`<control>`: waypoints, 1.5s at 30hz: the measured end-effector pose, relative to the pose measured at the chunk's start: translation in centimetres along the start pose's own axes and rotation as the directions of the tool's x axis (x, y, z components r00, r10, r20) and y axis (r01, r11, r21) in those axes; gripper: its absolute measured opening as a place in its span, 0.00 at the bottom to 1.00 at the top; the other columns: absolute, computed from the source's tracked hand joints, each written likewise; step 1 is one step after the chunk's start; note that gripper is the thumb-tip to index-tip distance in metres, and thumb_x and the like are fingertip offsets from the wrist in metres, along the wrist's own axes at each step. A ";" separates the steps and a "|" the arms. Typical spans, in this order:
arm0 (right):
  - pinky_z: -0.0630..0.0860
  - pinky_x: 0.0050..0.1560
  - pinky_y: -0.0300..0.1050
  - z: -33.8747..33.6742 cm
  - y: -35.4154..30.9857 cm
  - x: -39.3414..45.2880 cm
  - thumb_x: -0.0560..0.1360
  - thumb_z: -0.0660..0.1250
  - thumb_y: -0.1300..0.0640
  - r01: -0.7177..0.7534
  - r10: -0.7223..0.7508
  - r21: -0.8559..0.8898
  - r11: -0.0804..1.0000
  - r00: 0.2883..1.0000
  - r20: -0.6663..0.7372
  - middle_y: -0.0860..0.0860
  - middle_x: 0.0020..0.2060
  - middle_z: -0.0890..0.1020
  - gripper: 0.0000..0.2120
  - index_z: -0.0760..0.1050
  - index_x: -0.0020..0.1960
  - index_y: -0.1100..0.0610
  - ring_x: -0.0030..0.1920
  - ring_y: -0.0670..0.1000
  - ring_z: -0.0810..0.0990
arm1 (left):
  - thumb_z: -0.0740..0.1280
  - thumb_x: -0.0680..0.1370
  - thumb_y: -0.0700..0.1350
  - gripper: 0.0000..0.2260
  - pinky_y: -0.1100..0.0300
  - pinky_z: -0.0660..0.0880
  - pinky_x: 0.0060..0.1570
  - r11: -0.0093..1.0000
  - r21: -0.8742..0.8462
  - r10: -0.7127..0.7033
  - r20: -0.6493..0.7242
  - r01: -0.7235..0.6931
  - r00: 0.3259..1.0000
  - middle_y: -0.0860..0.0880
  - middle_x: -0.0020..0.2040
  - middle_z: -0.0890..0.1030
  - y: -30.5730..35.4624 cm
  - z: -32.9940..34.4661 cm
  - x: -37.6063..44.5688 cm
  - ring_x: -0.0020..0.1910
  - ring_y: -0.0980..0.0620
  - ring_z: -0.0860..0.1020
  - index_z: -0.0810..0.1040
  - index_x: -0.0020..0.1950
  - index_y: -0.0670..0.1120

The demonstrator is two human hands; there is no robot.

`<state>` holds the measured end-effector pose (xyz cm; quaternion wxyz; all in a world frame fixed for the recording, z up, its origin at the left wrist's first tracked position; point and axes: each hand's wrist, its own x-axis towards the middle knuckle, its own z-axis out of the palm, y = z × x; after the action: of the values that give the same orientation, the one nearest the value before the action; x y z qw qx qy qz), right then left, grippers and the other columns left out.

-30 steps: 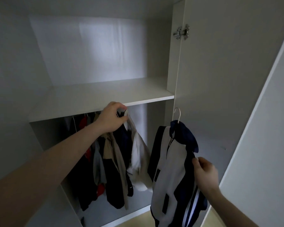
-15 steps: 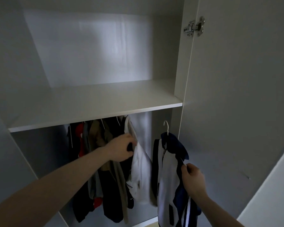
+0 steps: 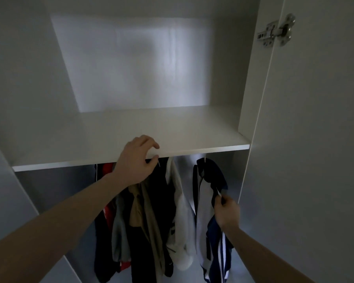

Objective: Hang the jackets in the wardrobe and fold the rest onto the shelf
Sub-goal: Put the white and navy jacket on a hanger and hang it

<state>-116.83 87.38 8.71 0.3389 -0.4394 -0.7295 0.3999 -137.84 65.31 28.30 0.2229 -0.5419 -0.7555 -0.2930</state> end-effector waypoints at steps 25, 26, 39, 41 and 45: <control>0.65 0.34 0.47 9.1 -3.6 11.5 0.83 0.60 0.56 0.077 -0.060 -0.119 0.990 0.989 0.136 0.54 0.31 0.75 0.15 0.70 0.38 0.59 0.34 0.58 0.75 | 0.48 0.77 0.74 0.37 0.48 0.54 0.80 0.888 0.305 -0.444 0.378 0.343 0.812 0.54 0.83 0.59 -7.7 3.0 4.9 0.81 0.51 0.59 0.60 0.82 0.57; 0.65 0.33 0.48 9.4 -3.3 11.5 0.83 0.59 0.57 0.079 -0.061 -0.126 0.989 0.988 0.140 0.54 0.31 0.75 0.16 0.68 0.37 0.58 0.34 0.59 0.75 | 0.47 0.76 0.74 0.38 0.48 0.54 0.80 0.888 0.304 -0.444 0.373 0.344 0.815 0.54 0.83 0.59 -7.6 3.0 4.8 0.81 0.51 0.59 0.60 0.82 0.57; 0.69 0.38 0.48 10.8 -2.5 9.7 0.85 0.55 0.55 0.111 -0.013 -0.263 0.958 0.937 0.349 0.56 0.32 0.75 0.17 0.69 0.40 0.58 0.37 0.60 0.78 | 0.49 0.78 0.73 0.35 0.49 0.55 0.79 0.884 0.313 -0.444 0.336 0.346 0.831 0.56 0.82 0.61 -7.5 3.3 4.7 0.80 0.51 0.60 0.61 0.81 0.58; 0.70 0.39 0.47 10.5 -2.1 9.5 0.86 0.55 0.52 0.150 -0.016 -0.313 0.938 0.919 0.394 0.55 0.34 0.77 0.16 0.71 0.42 0.58 0.38 0.58 0.79 | 0.50 0.78 0.72 0.34 0.49 0.55 0.79 0.882 0.317 -0.446 0.326 0.348 0.834 0.56 0.82 0.61 -7.4 3.3 4.7 0.80 0.51 0.60 0.62 0.80 0.58; 0.74 0.44 0.47 9.6 -1.2 9.4 0.85 0.58 0.52 0.176 0.035 -0.420 0.890 0.893 0.448 0.55 0.42 0.80 0.14 0.72 0.45 0.59 0.44 0.57 0.80 | 0.51 0.79 0.71 0.33 0.49 0.55 0.79 0.883 0.320 -0.444 0.325 0.344 0.835 0.55 0.82 0.62 -7.2 3.3 4.6 0.80 0.51 0.61 0.62 0.80 0.58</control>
<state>-129.01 92.83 6.73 0.0674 -0.3752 -0.8755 0.2969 -146.23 68.98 27.50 0.0689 -0.3882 -0.9108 -0.1224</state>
